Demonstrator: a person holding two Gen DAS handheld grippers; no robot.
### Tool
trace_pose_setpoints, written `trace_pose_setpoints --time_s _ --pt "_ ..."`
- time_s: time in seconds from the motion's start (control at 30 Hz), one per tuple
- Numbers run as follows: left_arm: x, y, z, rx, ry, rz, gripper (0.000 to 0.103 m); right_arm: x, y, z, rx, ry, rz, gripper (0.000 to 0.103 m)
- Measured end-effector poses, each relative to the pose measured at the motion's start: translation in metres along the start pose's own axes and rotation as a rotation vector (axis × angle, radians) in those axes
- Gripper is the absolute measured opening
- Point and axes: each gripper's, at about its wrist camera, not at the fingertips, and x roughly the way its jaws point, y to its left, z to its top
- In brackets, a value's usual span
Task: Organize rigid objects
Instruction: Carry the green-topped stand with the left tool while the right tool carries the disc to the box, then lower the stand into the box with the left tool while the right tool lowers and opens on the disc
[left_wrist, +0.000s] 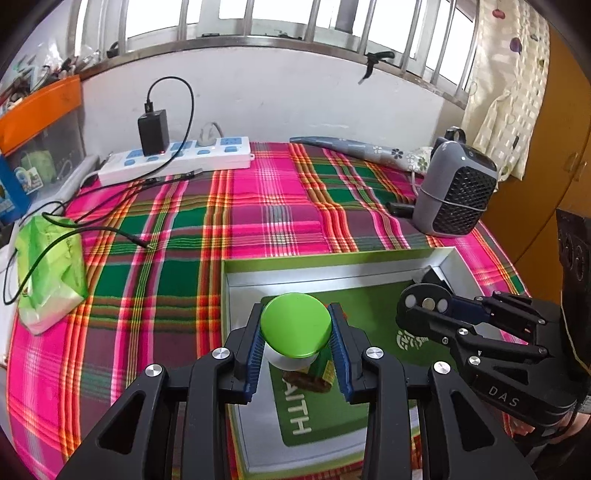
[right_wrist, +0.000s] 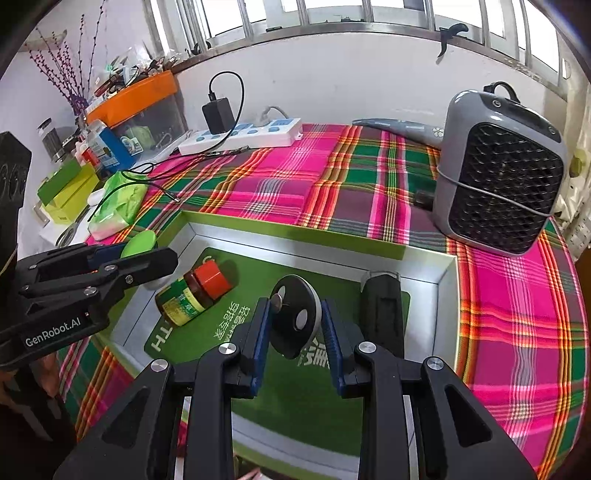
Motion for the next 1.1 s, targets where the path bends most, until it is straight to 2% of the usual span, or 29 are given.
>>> trace_pose_setpoints --time_s 0.5,1.1 --pt "0.024 0.005 0.001 -0.011 0.036 0.018 0.032 0.017 -0.003 0.007 -0.008 0.017 0.02 0.029" --pt "0.031 0.005 0.0 0.002 0.055 0.02 0.032 0.026 -0.005 0.006 -0.006 0.036 0.039 0.029"
